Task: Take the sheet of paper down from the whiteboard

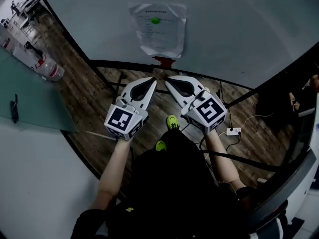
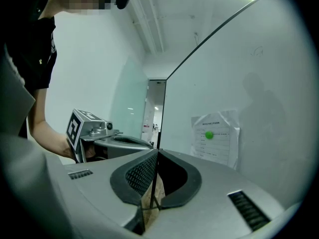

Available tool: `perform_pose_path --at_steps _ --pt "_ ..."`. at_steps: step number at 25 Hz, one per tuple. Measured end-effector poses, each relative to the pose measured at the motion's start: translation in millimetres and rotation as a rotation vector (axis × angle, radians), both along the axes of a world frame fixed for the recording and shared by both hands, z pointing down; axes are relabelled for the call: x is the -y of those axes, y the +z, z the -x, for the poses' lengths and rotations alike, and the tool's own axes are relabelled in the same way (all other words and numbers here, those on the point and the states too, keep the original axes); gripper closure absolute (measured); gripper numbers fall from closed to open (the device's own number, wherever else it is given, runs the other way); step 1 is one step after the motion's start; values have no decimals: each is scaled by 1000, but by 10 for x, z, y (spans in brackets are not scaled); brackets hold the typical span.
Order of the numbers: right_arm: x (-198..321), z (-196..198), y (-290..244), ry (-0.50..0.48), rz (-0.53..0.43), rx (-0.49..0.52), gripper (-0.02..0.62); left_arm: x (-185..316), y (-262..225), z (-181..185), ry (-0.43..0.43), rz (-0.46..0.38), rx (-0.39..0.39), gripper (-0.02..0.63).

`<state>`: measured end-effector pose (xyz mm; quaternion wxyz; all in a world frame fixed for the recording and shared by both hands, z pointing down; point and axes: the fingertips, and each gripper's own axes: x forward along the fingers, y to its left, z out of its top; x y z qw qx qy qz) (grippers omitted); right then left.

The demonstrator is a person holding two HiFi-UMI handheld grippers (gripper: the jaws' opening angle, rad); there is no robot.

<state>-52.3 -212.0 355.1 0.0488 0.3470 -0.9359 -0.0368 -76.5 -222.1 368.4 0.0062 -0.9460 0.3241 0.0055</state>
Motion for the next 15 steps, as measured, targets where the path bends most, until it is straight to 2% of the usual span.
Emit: perform_pose_path --at_steps 15 --pt "648 63 -156 -13 -40 -27 594 611 -217 -4 -51 -55 32 580"
